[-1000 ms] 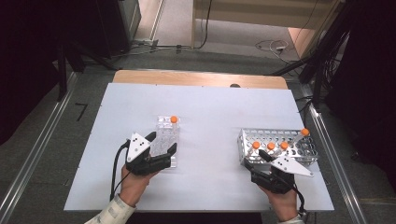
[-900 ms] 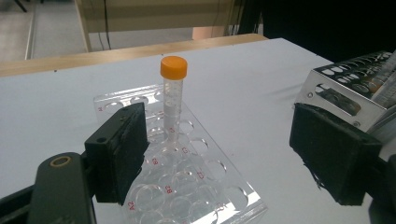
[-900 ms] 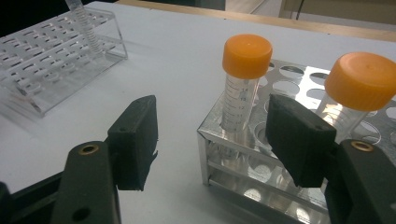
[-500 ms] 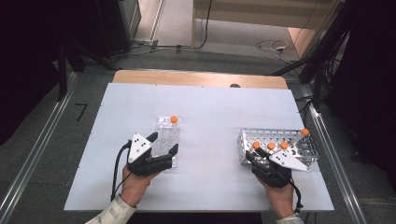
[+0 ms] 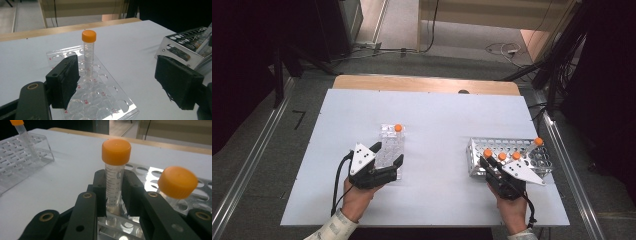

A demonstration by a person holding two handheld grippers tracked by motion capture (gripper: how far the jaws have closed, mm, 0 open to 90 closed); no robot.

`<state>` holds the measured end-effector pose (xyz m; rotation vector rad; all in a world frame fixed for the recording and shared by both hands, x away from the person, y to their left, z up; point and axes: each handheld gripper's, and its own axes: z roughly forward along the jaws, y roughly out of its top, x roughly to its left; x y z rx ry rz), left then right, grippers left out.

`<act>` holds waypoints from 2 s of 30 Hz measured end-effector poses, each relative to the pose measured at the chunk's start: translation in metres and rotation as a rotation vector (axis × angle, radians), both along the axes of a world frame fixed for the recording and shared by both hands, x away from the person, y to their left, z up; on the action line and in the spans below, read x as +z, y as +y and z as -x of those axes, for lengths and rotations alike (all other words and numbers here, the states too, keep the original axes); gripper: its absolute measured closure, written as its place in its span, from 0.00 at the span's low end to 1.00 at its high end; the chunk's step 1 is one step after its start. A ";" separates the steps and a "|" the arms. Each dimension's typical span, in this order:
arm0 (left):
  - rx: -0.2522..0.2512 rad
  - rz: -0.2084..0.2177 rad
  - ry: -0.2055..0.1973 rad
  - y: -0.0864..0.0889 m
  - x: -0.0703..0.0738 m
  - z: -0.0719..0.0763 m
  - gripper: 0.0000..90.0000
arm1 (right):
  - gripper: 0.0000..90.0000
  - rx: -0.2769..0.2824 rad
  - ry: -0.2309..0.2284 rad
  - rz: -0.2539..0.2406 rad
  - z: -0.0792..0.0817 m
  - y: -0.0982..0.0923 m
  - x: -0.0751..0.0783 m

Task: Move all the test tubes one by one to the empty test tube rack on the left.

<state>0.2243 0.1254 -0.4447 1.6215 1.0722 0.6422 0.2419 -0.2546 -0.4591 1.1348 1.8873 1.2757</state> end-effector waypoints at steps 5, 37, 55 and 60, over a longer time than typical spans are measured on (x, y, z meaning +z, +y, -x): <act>0.000 0.004 -0.001 0.000 0.000 0.000 0.21 | 0.81 0.001 -0.058 -0.029 0.007 -0.001 0.016; -0.085 0.002 -0.008 -0.019 0.001 0.004 0.16 | 0.81 0.247 -0.029 -0.013 0.023 0.064 0.015; -0.280 0.040 -0.042 -0.051 0.005 0.016 0.49 | 0.81 0.373 0.028 0.033 0.019 0.118 0.001; -0.300 0.022 -0.041 -0.057 0.003 0.016 0.55 | 0.81 0.389 0.038 0.035 0.021 0.124 0.000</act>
